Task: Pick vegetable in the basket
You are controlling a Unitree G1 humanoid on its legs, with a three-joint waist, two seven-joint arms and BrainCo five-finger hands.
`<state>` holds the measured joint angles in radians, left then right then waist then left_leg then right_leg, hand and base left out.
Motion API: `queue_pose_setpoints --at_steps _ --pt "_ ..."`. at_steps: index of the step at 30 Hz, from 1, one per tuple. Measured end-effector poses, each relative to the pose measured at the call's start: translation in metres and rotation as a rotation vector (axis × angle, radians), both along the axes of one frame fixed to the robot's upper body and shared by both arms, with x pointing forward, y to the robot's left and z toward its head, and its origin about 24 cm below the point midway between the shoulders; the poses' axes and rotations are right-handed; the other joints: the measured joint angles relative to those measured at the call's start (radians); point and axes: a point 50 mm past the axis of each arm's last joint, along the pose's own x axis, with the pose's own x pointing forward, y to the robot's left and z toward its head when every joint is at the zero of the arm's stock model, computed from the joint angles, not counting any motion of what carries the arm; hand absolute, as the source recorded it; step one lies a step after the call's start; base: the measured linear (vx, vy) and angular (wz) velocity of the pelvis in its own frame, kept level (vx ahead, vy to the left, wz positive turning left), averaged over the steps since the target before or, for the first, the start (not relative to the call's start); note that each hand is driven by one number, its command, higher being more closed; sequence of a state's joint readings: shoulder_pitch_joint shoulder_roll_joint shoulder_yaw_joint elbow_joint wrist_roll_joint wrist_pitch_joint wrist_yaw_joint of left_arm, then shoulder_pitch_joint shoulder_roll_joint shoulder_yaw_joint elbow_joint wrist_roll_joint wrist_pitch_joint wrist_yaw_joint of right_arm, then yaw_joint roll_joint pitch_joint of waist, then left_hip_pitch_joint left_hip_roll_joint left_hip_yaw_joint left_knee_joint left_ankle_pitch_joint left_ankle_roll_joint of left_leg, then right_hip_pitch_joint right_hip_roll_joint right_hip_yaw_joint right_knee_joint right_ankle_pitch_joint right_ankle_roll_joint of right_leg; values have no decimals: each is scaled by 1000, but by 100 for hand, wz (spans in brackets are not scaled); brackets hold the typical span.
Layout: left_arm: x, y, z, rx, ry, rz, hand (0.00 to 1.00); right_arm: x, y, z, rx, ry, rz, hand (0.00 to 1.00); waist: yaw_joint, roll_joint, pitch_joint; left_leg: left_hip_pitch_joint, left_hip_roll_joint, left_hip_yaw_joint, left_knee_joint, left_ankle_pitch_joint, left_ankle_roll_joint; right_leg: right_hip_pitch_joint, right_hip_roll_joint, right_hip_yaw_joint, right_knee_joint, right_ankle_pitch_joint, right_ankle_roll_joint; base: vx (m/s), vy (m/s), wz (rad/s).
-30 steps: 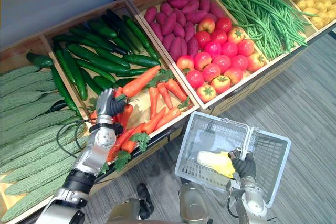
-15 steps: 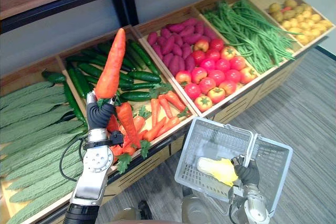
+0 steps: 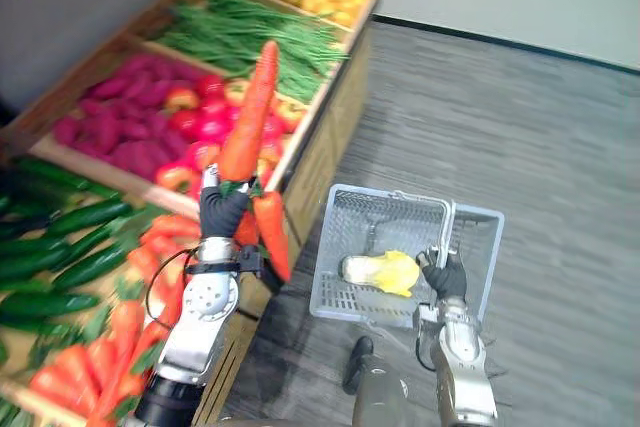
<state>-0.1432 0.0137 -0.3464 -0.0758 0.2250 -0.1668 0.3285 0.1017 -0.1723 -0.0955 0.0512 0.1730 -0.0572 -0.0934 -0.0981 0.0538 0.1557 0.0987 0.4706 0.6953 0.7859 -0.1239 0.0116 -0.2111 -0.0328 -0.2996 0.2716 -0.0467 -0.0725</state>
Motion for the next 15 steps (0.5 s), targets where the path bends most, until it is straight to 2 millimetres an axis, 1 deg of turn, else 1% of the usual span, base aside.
queue_pose_setpoints --at_steps 1,2,3,4,5,6,7,8,9,10,11,12,13,15 --pt "-1 -4 -2 5 9 -16 100 0 1 0 1 -1 2 100 0 1 -1 -31 -17 -65 44 -23 -21 23 3 20 -18 0 0 294 -2 -101" --pt "-2 -10 -3 -6 19 -45 100 0 1 0 0 -1 -9 100 0 -2 1 -81 -59 -153 89 -60 -43 54 3 54 -41 1 1 277 70 -110" --pt "-4 -17 -5 -15 29 -72 100 3 3 2 0 -8 -1 100 9 -5 3 -147 -140 -270 76 -118 -38 102 2 113 -76 1 2 281 90 -109" --pt "-4 -18 -6 -17 32 -76 100 4 4 3 -1 -15 5 100 10 -12 7 -169 -173 -312 47 -135 -41 117 0 136 -84 5 8 318 150 -126" --pt "-4 -20 -8 -16 42 -82 100 8 9 5 -1 -23 23 100 15 -10 8 -204 -241 -396 -34 -153 -46 140 -3 180 -95 6 12 238 148 -90" --pt "-4 -21 -9 -15 47 -86 100 8 10 5 -4 -22 30 100 22 -9 7 -223 -273 -435 -79 -154 -47 148 -4 201 -102 8 15 243 199 -116" --pt "-3 -22 -11 -22 58 -89 100 8 12 4 -7 -17 34 100 34 -9 8 -250 -338 -535 -192 -148 -56 162 -5 247 -112 10 22 154 192 -115" --pt "-3 -23 -11 -29 60 -89 100 8 13 4 -17 -14 34 100 38 -4 6 -258 -381 -618 -326 -113 -92 174 1 281 -122 11 50 139 206 -116" --pt "-3 -23 -11 -31 61 -89 100 8 12 4 -25 -13 37 100 37 11 1 -254 -384 -649 -413 -50 -117 175 17 304 -124 10 59 136 237 -112" --pt "-3 -23 -10 -31 60 -90 100 8 12 3 -39 -7 39 100 36 41 -3 -251 -366 -662 -460 16 -75 185 55 343 -132 1 82 137 229 -89" --pt "-3 -24 -13 -27 71 -97 100 6 14 -1 -33 7 39 100 30 15 -2 -222 -376 -635 -490 12 -77 191 37 372 -140 7 95 138 211 -78" --pt "-3 -23 -13 -29 74 -98 100 5 16 -1 -29 6 43 100 26 3 -1 -205 -384 -621 -515 15 -73 190 27 387 -142 5 102 114 154 -50" --pt "-3 -24 -13 -26 73 -102 100 4 17 -1 -26 8 45 100 23 -12 -4 -181 -404 -597 -571 29 -53 189 8 412 -155 6 117 77 106 -34" --pt "-5 -30 -12 -13 67 -134 100 1 22 -6 -21 26 72 100 19 -17 -7 -149 -436 -578 -650 57 -34 189 -21 436 -181 11 134 113 141 -19"
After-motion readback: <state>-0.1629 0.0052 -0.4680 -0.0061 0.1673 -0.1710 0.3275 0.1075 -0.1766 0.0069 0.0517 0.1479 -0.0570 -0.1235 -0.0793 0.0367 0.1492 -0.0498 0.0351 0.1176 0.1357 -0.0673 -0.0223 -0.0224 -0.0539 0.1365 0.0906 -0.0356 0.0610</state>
